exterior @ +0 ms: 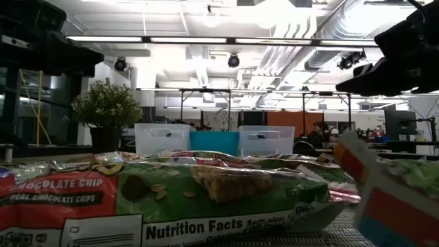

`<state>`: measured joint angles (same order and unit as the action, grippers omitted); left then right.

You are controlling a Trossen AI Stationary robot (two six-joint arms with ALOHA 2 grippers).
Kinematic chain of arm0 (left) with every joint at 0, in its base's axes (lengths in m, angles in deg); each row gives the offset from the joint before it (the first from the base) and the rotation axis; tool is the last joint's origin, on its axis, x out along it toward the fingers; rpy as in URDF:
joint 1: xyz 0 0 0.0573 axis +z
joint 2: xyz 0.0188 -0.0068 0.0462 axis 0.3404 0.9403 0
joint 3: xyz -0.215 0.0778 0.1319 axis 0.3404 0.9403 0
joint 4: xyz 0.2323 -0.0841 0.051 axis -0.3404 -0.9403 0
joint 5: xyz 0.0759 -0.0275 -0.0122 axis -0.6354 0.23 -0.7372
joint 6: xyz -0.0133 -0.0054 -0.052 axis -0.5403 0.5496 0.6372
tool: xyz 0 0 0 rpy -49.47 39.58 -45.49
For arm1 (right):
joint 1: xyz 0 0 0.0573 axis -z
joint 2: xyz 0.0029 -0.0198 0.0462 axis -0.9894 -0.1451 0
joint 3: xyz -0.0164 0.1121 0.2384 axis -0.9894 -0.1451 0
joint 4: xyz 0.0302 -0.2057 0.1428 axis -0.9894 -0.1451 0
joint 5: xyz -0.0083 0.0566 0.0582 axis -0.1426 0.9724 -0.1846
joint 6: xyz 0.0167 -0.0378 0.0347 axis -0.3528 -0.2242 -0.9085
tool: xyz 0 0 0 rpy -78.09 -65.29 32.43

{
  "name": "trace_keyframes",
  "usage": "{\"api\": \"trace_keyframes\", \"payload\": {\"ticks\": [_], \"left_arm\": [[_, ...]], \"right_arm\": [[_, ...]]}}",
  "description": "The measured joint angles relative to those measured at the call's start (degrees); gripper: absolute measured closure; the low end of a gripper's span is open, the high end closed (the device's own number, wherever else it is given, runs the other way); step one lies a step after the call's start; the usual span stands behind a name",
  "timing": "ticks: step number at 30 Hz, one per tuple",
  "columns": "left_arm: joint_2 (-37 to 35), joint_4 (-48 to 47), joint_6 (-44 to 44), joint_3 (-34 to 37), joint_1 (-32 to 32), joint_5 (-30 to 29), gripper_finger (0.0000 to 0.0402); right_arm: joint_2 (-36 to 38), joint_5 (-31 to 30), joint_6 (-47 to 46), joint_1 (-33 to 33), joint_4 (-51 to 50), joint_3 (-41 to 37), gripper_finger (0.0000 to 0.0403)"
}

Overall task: Pick and place Granola Bars by type
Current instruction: Put the orange granola bar into the right transparent bin

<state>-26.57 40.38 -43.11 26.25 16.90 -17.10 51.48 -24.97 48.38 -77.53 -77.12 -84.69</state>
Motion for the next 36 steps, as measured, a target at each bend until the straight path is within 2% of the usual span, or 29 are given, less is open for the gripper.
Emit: {"api": "trace_keyframes", "payload": {"ticks": [4,8,10,17,20,24,28,32,36], "left_arm": [[0.0,0.0,0.0,0.0,0.0,0.0,0.0401],[0.0,0.0,0.0,0.0,0.0,0.0,0.0401],[0.0,0.0,0.0,0.0,0.0,0.0,0.0401],[0.0,0.0,0.0,0.0,0.0,0.0,0.0401],[0.0,0.0,0.0,0.0,0.0,0.0,0.0401],[0.0,0.0,0.0,0.0,0.0,0.0,0.0401],[0.0,0.0,0.0,0.0,0.0,0.0,0.0401],[0.0,0.0,0.0,0.0,0.0,0.0,0.0401],[0.0,0.0,0.0,0.0,0.0,0.0,0.0401]], "right_arm": [[0.0,-1.6,0.3,0.0,0.0,0.0,0.0402],[0.0,-1.6,7.4,0.0,0.2,0.0,0.0402],[0.0,-1.6,8.1,0.0,0.2,0.0,0.0402],[0.0,-1.5,1.4,0.0,2.6,0.0,0.0402],[0.0,-1.6,-5.1,0.0,4.6,0.0,0.0402],[0.0,-5.2,-12.0,0.0,5.9,0.0,0.0402],[0.0,-5.9,-18.0,0.0,7.3,0.0,0.0402],[0.0,-5.9,-20.9,0.0,6.7,0.6,0.0402],[-0.6,-5.9,-21.9,0.0,3.8,4.4,0.0402]]}}
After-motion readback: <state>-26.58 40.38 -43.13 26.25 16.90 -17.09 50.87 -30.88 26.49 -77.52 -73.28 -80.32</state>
